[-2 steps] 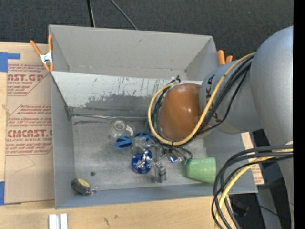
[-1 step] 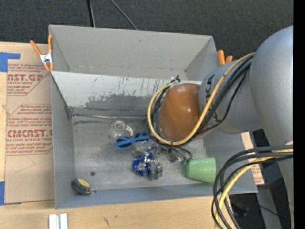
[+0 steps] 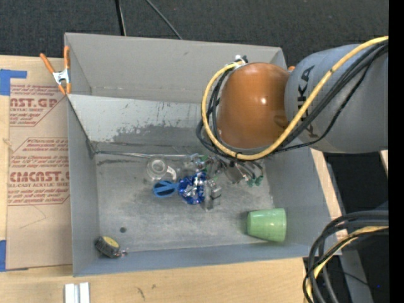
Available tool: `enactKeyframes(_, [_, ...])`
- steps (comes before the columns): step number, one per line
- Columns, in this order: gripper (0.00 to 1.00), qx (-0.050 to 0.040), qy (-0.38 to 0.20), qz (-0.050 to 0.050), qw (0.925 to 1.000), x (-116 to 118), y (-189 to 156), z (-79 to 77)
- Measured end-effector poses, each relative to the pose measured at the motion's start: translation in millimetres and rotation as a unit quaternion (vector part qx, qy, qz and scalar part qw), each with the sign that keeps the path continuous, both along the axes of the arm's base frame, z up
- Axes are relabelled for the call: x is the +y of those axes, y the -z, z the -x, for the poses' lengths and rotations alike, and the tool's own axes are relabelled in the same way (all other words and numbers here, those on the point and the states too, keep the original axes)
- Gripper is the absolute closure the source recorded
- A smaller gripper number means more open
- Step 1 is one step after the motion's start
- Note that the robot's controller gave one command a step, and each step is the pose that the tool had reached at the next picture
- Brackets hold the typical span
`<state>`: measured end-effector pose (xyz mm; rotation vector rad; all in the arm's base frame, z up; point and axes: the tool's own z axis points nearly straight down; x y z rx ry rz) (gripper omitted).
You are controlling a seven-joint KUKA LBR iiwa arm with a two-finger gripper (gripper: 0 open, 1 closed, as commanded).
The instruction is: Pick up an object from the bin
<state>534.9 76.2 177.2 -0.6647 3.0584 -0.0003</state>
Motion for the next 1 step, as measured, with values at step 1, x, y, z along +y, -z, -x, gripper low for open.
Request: enactKeyframes(1, [1.0,0.0012,-0.185,0.001,0.9828,52.7,-82.3,-26.3])
